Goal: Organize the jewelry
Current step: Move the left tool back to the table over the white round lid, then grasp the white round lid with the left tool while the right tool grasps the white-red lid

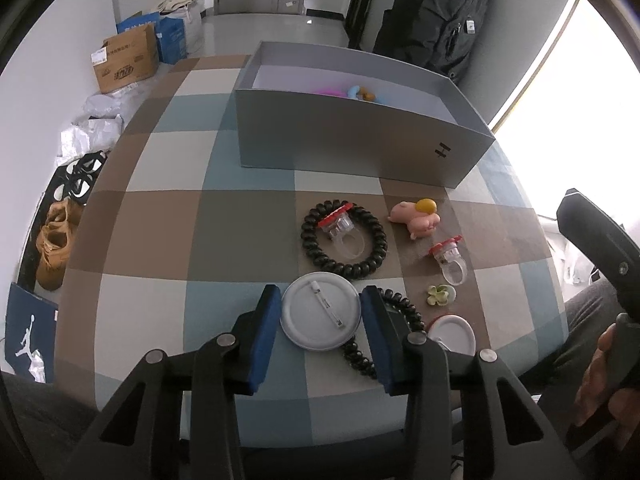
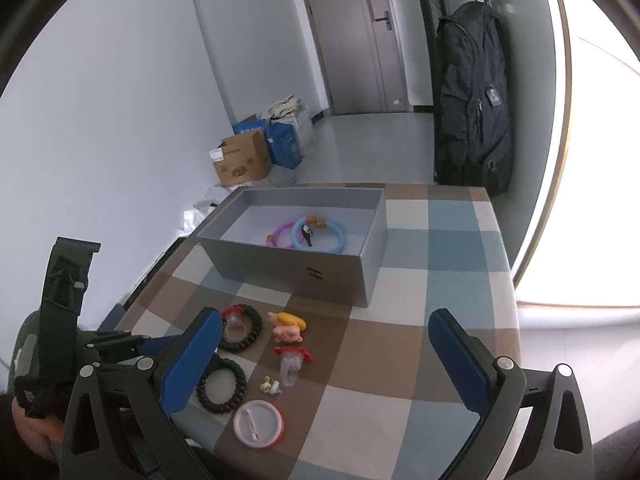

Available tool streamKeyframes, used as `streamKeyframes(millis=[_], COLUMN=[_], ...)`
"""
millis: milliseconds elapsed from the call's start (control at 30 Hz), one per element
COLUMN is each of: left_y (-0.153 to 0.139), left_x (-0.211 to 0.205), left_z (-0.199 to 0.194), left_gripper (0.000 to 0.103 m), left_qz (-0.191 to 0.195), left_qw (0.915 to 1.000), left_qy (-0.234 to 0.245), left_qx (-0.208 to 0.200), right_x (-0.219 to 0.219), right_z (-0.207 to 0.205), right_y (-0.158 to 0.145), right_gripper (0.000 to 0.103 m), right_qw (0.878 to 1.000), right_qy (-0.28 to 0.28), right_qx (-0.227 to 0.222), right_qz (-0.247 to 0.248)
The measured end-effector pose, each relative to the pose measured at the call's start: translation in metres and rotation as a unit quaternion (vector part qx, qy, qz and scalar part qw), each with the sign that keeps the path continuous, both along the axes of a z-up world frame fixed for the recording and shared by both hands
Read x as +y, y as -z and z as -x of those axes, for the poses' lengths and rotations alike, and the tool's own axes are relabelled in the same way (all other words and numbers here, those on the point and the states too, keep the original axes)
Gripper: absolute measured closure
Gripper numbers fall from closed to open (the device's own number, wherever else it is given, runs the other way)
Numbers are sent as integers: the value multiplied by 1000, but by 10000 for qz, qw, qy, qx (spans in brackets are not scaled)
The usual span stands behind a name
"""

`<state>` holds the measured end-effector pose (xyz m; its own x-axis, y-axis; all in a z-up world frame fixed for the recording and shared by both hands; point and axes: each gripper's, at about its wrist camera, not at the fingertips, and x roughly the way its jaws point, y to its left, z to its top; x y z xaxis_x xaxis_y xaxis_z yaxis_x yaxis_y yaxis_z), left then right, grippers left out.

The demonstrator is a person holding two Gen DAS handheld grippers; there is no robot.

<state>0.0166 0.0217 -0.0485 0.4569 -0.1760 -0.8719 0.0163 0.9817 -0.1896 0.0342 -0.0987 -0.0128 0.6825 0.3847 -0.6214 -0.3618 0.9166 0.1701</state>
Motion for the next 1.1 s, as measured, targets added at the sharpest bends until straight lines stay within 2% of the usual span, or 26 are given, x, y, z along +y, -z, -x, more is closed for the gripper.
streamKeyframes(millis=[100, 167, 200, 500, 600, 867, 1000, 1100], left_y=[0, -2, -4, -2, -4, -14, -19, -25], left_x=[2, 3, 3, 6, 13, 18, 29, 40], left_z=[-1, -1, -1, -1, -2, 1, -2, -4], left_gripper=[67, 72, 87, 90, 102, 102, 103, 103], left_qz=[99, 176, 234, 467, 705, 972, 1250, 1316], left_qw=[9999, 9998, 9997, 9989, 9975, 9952, 9919, 9900], left_qy=[-21, -19, 10, 31, -20, -6, -164, -401], left_qx=[24, -7, -29, 47, 36, -102, -151, -309], right_x=[1, 2, 2, 4, 5, 8, 14, 24], right_z=[0, 0, 0, 0, 0, 4, 11, 17], right_y=[0, 1, 1, 3, 3, 6, 9, 12], right_gripper=[0, 0, 0, 0, 0, 0, 0, 0], right_qw=[10000, 10000, 10000, 9999, 9999, 9996, 9981, 9958], right_qy=[-9, -28, -38, -85, -85, -212, -404, -670], right_qx=[6, 13, 14, 63, 53, 208, 423, 594], right_qz=[8, 8, 19, 62, 66, -23, -195, -191])
